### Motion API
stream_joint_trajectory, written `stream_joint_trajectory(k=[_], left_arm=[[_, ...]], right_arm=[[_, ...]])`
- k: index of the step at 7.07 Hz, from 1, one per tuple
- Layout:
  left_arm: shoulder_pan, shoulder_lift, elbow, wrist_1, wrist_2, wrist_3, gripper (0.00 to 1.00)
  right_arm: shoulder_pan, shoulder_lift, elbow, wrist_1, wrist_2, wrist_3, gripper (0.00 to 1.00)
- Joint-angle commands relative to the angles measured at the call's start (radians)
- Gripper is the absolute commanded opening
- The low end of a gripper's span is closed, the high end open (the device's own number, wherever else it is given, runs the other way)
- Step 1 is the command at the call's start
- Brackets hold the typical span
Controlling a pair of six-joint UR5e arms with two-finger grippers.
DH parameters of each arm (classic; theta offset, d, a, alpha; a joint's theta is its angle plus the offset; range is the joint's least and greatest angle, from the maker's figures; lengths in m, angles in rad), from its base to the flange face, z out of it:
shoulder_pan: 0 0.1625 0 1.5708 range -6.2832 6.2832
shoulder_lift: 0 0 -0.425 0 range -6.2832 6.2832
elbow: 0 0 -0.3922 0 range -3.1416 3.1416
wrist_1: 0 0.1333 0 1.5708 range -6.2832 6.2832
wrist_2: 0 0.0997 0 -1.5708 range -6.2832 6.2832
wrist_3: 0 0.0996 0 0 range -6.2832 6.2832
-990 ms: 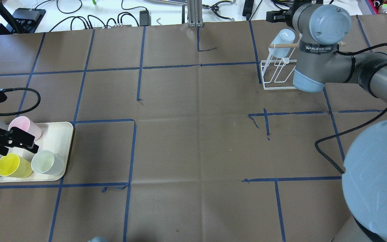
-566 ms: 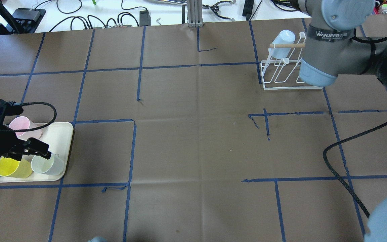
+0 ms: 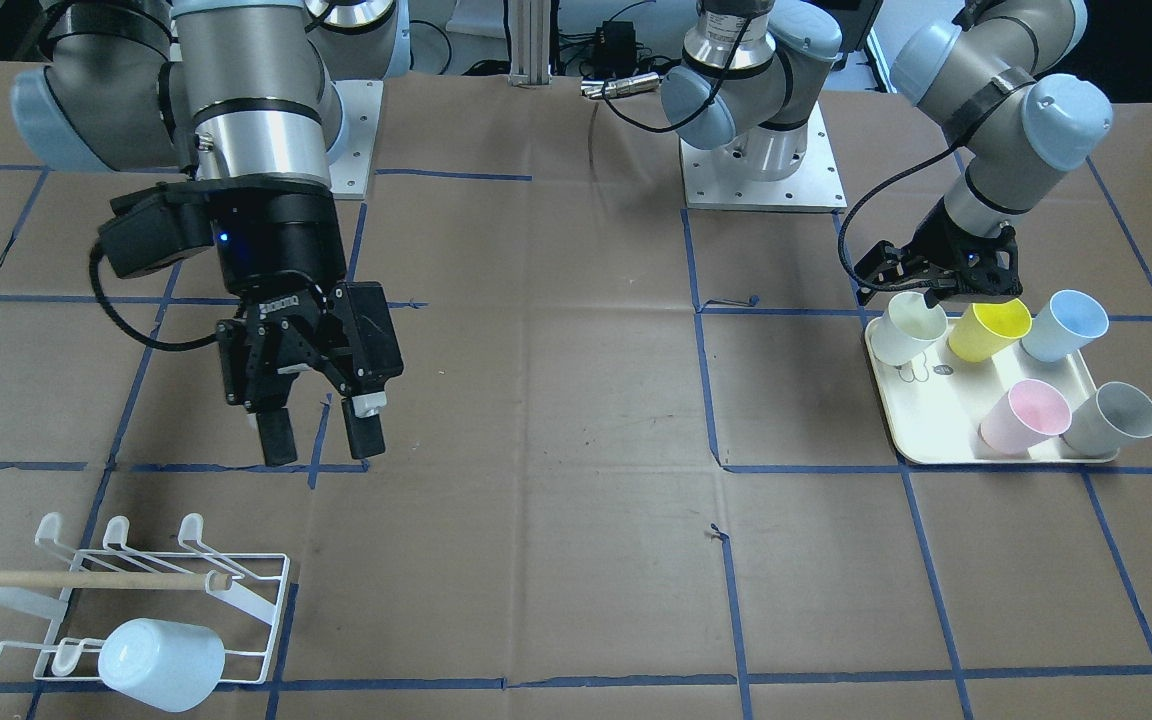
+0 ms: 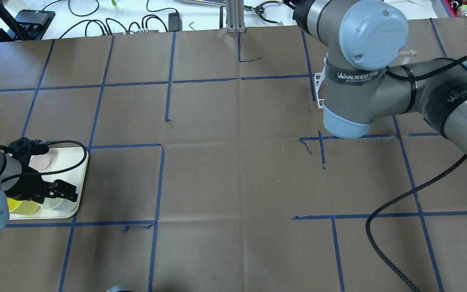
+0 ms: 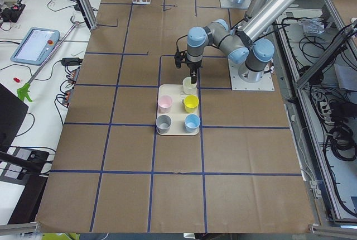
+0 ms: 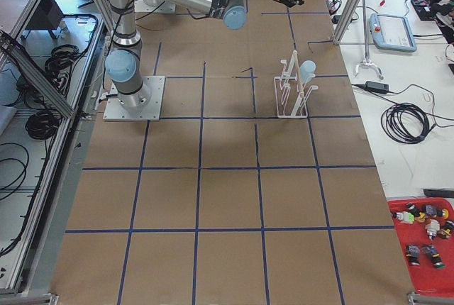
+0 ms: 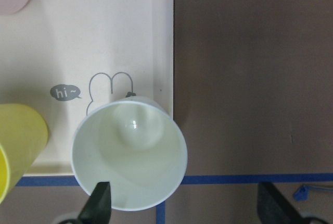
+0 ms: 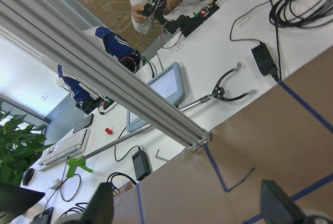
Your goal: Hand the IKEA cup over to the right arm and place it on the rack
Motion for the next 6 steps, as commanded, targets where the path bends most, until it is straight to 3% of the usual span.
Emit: stream_joint_trajectory(k=[1, 2, 4, 6], left_arm=[[0.0, -0.024, -0.007, 0.032, 0.001, 0.0, 0.99], [0.0, -0.039, -0.007, 0.044, -0.001, 0.0, 0.99], [0.0, -0.073, -0.004, 0.091, -0.001, 0.002, 0.94], [0.0, -0.067, 0.002, 0.091, 0.004, 0.005, 0.44]], right_arm=[[0.045, -0.026, 0.076, -0.007, 0.09, 0.395, 1.0], [0.047, -0.046, 0.104, -0.019, 0.148, 0.544, 1.0], [0.047, -0.069, 0.112, -0.022, 0.141, 0.593, 1.0], [0.047, -0.071, 0.107, -0.022, 0.14, 0.593, 1.0]])
